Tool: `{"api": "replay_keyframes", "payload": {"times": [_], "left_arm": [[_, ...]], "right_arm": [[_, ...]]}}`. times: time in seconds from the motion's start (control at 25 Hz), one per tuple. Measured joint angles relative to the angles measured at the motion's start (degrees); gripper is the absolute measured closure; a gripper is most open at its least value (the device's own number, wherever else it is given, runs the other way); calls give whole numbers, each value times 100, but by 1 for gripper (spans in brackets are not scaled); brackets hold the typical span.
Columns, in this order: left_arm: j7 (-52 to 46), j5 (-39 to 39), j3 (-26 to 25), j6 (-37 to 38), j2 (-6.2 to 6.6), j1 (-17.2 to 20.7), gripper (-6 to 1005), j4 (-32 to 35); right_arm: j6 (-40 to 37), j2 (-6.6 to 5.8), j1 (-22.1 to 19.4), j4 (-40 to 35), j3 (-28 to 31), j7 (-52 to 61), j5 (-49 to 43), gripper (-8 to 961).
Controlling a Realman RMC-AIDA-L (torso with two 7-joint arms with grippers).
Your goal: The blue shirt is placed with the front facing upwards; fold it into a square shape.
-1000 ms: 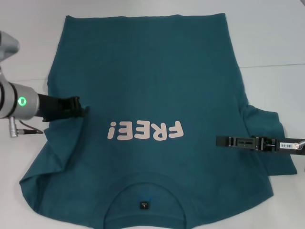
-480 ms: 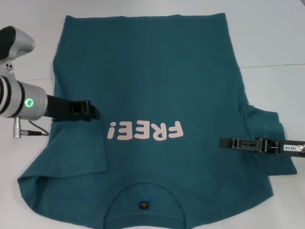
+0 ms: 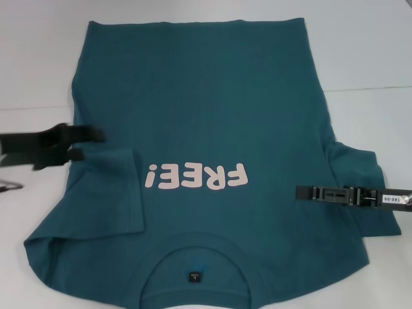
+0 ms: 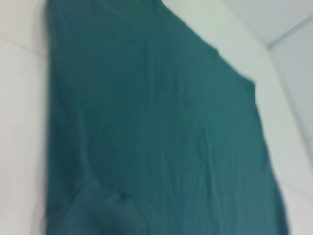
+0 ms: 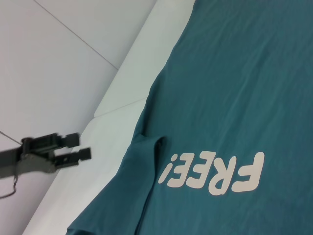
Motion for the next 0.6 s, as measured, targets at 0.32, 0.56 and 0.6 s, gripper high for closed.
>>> {"api": "replay_keyframes", "payload": {"times": [0.32, 0.56, 0.6], "left_arm": [[1395, -421, -1738, 1644, 142, 667, 256, -584], [4193, -437, -1993, 3068, -40, 1258, 86, -463], [4693, -438, -1977, 3171, -116, 1372, 73, -421]], "right_arm": [[-21, 17, 26, -50, 0, -79, 5, 38], [-147, 35, 54, -52, 0, -86, 154, 39], [-175, 34, 65, -52, 0, -81, 171, 39]]}}
